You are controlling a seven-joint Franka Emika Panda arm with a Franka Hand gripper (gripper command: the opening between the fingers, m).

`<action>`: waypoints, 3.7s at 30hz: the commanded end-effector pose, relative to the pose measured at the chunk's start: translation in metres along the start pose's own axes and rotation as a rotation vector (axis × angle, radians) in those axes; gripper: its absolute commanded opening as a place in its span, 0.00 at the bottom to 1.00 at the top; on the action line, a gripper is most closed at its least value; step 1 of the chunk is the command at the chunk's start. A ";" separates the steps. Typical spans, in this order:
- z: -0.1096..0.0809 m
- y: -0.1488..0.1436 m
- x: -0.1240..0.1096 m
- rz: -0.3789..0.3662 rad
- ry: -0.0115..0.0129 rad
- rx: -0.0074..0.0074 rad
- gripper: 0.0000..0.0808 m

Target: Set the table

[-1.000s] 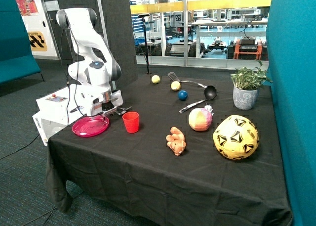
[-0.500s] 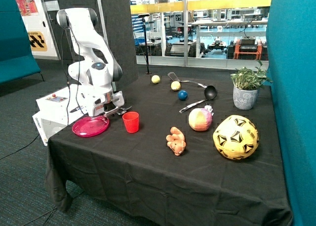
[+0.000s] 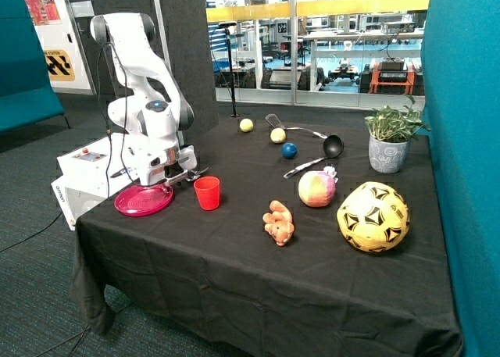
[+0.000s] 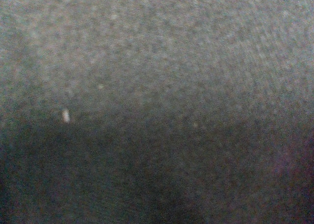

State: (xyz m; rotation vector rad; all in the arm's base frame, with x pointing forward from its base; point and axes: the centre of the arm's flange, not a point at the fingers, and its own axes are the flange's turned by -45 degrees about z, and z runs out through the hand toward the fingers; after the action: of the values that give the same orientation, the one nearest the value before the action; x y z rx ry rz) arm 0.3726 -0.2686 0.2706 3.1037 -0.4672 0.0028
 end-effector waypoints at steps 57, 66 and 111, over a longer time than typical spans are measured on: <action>-0.053 0.010 0.009 -0.002 -0.0022 0.0026 0.00; -0.068 0.009 0.017 -0.011 -0.0022 0.0026 0.00; -0.125 -0.086 0.030 -0.209 -0.0019 0.0029 0.00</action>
State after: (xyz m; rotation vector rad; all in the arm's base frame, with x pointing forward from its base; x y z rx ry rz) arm 0.4254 -0.2162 0.3869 3.1349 -0.1965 -0.0101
